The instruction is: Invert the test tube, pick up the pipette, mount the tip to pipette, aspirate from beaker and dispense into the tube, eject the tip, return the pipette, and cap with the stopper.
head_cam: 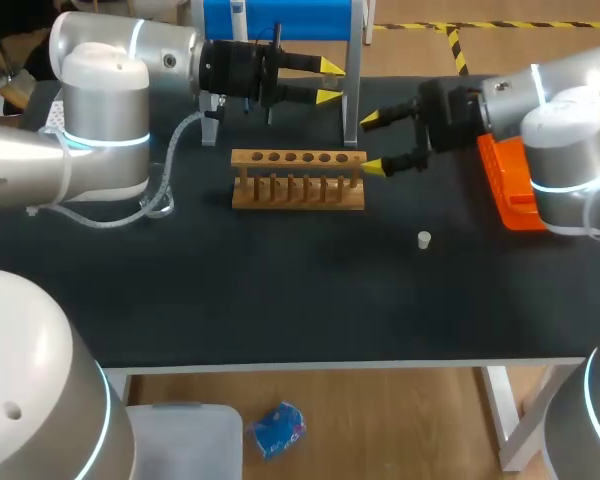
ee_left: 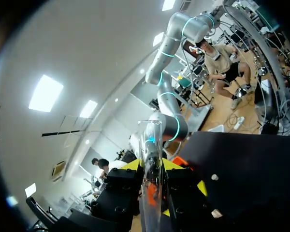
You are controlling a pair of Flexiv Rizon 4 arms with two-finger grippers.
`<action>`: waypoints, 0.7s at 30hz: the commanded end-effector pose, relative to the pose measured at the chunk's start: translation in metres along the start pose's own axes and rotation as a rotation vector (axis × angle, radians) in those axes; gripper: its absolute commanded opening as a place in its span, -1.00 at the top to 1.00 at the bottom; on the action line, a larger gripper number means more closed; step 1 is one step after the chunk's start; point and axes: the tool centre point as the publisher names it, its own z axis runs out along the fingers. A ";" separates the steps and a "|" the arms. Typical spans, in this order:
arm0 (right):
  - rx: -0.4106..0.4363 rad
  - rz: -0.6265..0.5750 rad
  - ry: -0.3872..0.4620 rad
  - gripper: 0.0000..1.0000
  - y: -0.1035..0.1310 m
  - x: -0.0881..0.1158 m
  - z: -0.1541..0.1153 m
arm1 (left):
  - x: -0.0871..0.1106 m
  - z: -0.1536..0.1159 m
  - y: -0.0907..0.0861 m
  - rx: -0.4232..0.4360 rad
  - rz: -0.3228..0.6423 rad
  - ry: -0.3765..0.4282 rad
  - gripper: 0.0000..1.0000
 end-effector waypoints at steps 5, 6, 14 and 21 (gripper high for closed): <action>0.012 -0.010 -0.003 -1.00 -0.007 0.001 0.005 | -0.001 -0.001 0.000 0.002 0.000 0.005 1.00; 0.012 -0.010 -0.003 -1.00 -0.007 0.001 0.005 | -0.001 -0.001 0.000 0.002 0.000 0.005 1.00; 0.012 -0.010 -0.003 -1.00 -0.007 0.001 0.005 | -0.001 -0.001 0.000 0.002 0.000 0.005 1.00; 0.012 -0.010 -0.003 -1.00 -0.007 0.001 0.005 | -0.011 0.004 0.014 -0.011 -0.131 -0.060 1.00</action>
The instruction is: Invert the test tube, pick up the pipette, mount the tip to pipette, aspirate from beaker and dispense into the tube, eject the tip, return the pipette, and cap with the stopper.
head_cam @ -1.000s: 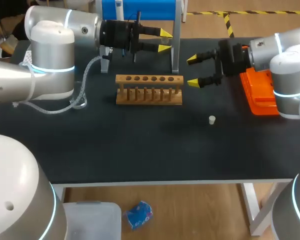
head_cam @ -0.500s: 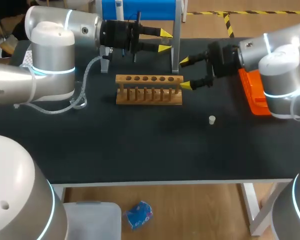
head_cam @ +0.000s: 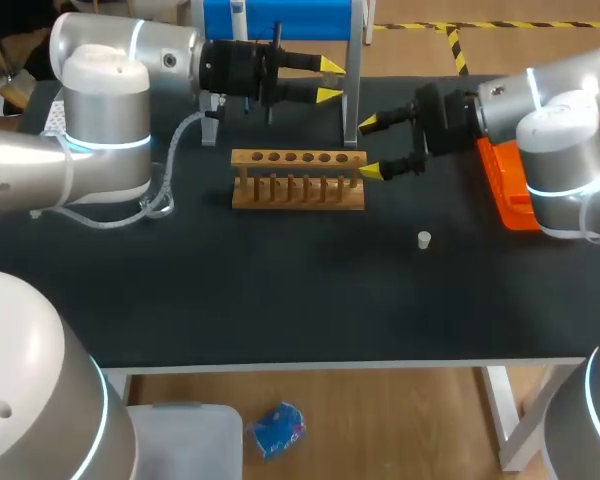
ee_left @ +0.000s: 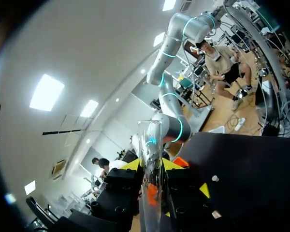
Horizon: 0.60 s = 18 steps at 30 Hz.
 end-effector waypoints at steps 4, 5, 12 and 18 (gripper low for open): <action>0.001 -0.001 0.001 -1.00 0.000 0.000 0.000 | -0.022 0.004 0.016 -0.023 -0.252 0.003 1.00; 0.001 -0.001 0.001 -1.00 0.000 0.000 0.000 | -0.027 0.003 0.016 -0.022 -0.286 0.023 1.00; 0.001 -0.001 0.001 -1.00 0.000 0.000 0.000 | -0.044 -0.001 0.023 0.044 -0.588 -0.008 1.00; 0.001 -0.001 0.001 -1.00 0.000 0.000 0.000 | -0.037 -0.008 0.035 0.031 -0.739 -0.053 1.00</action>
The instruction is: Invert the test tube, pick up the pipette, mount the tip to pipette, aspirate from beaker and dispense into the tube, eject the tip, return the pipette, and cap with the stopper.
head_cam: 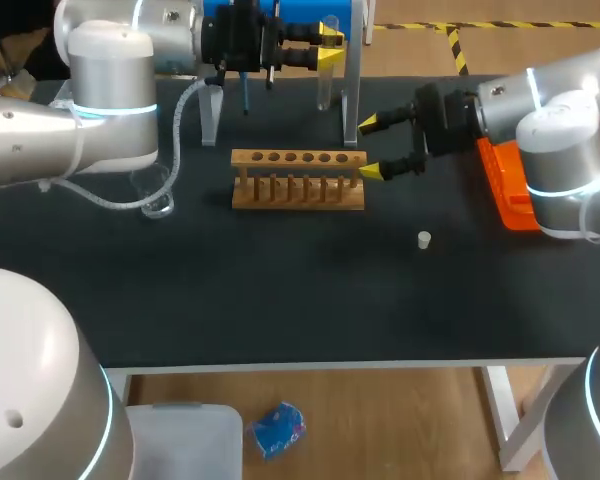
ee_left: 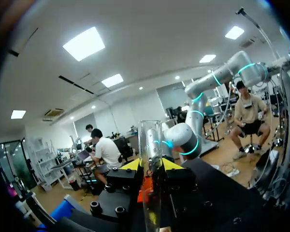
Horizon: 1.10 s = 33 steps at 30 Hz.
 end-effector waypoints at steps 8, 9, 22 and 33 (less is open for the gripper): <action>0.001 -0.001 0.001 -1.00 0.000 0.000 0.000 | -0.003 -0.008 0.016 -0.027 -0.165 -0.073 1.00; 0.001 -0.001 0.001 -1.00 0.000 0.000 0.000 | -0.003 -0.008 0.016 -0.027 -0.165 -0.073 1.00; 0.001 -0.001 0.001 -1.00 0.000 0.000 0.000 | 0.007 -0.008 0.027 -0.139 -0.196 -0.252 1.00; 0.001 -0.001 0.001 -1.00 0.000 0.000 0.000 | 0.005 -0.007 0.040 -0.049 -0.218 -0.380 1.00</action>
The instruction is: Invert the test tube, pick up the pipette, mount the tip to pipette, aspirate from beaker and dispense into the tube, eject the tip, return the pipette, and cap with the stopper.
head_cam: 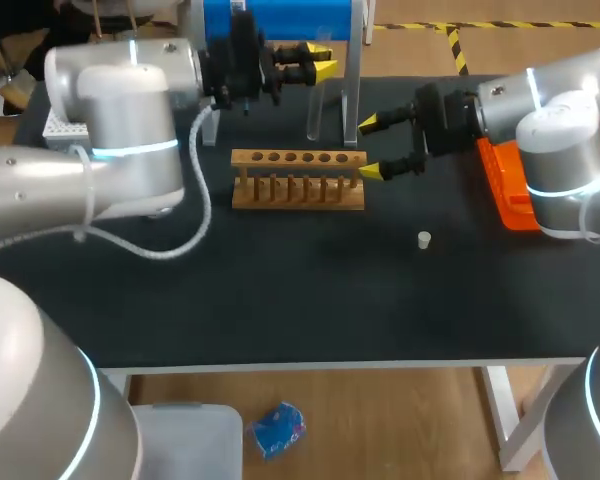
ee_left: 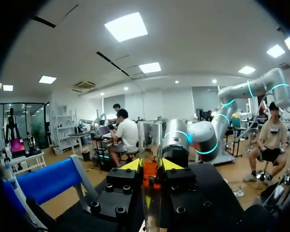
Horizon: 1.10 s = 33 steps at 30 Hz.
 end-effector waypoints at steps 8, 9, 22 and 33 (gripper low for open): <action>0.001 0.000 0.001 -1.00 0.000 0.000 0.000 | -0.006 0.000 0.010 0.011 0.004 -0.082 1.00; 0.001 0.000 0.001 -1.00 0.000 0.000 0.000 | -0.008 0.001 0.010 0.018 0.004 -0.076 1.00; 0.001 0.000 0.001 -1.00 0.000 0.000 0.000 | -0.019 0.004 0.031 0.006 -0.006 0.009 1.00; 0.001 0.000 0.001 -1.00 0.000 0.000 0.000 | -0.023 0.000 0.049 0.053 0.000 -0.009 1.00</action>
